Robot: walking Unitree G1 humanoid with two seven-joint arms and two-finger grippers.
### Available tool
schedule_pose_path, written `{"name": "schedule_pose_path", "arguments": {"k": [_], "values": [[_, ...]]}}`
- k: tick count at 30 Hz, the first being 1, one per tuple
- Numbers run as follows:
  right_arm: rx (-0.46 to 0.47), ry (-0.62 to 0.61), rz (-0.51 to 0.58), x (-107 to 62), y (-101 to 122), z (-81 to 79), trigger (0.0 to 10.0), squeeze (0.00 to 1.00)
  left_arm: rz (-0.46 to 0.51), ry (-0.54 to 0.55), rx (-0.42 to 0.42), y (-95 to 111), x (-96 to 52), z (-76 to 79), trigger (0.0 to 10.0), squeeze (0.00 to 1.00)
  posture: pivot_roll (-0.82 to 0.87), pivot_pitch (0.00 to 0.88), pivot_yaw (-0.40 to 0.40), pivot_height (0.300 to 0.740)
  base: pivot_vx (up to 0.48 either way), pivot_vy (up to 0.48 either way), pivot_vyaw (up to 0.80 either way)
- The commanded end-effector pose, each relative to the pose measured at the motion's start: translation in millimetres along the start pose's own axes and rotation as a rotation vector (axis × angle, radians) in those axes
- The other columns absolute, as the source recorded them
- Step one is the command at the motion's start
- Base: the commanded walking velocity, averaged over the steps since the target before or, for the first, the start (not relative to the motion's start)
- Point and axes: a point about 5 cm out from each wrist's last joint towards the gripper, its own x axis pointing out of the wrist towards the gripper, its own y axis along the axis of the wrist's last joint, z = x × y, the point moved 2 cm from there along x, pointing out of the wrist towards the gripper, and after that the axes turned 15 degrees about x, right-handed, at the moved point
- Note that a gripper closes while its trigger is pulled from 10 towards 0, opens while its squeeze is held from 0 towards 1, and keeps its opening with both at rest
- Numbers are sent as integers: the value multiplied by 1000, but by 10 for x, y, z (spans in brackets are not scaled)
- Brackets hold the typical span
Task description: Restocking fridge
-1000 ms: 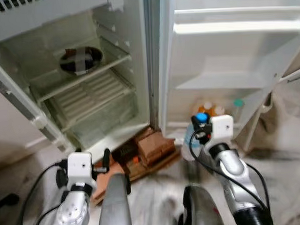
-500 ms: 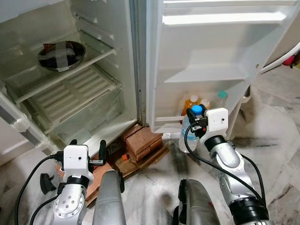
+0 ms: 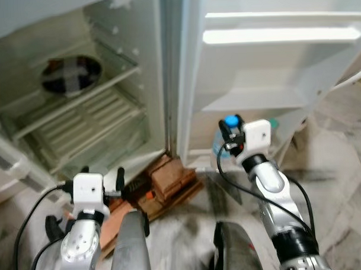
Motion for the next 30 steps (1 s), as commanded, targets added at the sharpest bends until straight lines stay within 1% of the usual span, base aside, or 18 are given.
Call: {"name": "schedule_pose_path", "arguments": {"k": [1, 12, 30], "values": [[-6, 11, 29, 29, 70, -9, 10000, 0, -1, -12, 11, -3, -15, 14, 10000, 0, 108, 120, -11, 623, 274, 0, 0], [-9, 23, 31, 36, 78, -13, 10000, 0, -6, -11, 5, -10, -15, 29, 10000, 0, 105, 125, -13, 623, 265, 0, 0], [-5, 53, 32, 41, 67, -78, 10000, 0, -4, -23, 7, -11, -9, 26, 10000, 0, 111, 126, -8, 623, 260, 0, 0]]}}
